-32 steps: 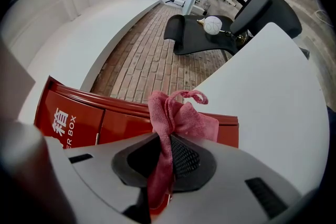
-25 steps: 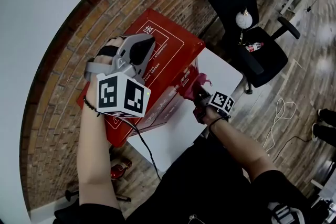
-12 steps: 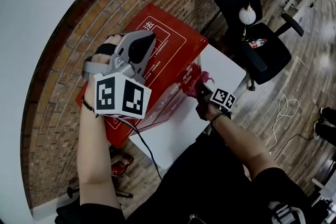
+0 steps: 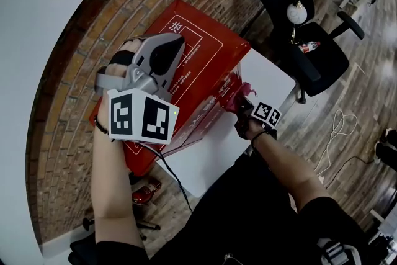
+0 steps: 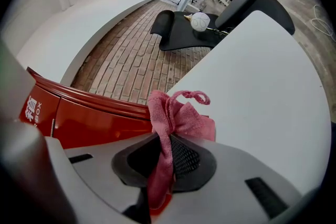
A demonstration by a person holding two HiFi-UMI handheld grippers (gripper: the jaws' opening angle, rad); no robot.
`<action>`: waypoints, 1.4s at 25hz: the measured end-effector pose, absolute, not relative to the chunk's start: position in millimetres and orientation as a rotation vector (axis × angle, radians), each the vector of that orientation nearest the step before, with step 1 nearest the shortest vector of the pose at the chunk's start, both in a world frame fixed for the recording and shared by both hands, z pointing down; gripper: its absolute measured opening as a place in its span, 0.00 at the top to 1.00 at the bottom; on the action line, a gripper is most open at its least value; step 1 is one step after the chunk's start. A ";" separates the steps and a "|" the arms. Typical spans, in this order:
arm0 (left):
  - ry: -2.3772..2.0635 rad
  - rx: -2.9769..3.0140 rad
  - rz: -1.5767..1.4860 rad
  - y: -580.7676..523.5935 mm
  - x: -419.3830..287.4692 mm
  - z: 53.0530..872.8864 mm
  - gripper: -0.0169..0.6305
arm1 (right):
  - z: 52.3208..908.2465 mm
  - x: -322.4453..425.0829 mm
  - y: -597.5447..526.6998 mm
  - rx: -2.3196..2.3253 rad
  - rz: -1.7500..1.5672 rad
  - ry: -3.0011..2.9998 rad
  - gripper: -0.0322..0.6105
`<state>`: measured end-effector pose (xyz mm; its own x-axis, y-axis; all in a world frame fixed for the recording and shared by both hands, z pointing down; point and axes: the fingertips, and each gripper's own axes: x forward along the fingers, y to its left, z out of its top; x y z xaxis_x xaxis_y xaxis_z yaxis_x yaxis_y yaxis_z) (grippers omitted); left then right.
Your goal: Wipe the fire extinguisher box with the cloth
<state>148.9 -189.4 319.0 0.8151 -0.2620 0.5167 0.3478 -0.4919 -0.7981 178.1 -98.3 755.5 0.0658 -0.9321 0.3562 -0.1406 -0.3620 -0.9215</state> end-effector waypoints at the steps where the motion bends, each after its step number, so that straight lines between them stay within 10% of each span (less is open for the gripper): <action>1: -0.064 -1.953 -0.731 -189.4 148.8 319.1 0.93 | 758.8 178.2 -98.2 -1.618 -1.374 1.092 0.85; 35: -0.060 -1.954 -0.731 -189.8 149.0 319.8 0.93 | 844.3 177.4 -97.8 -1.755 -1.544 1.039 0.85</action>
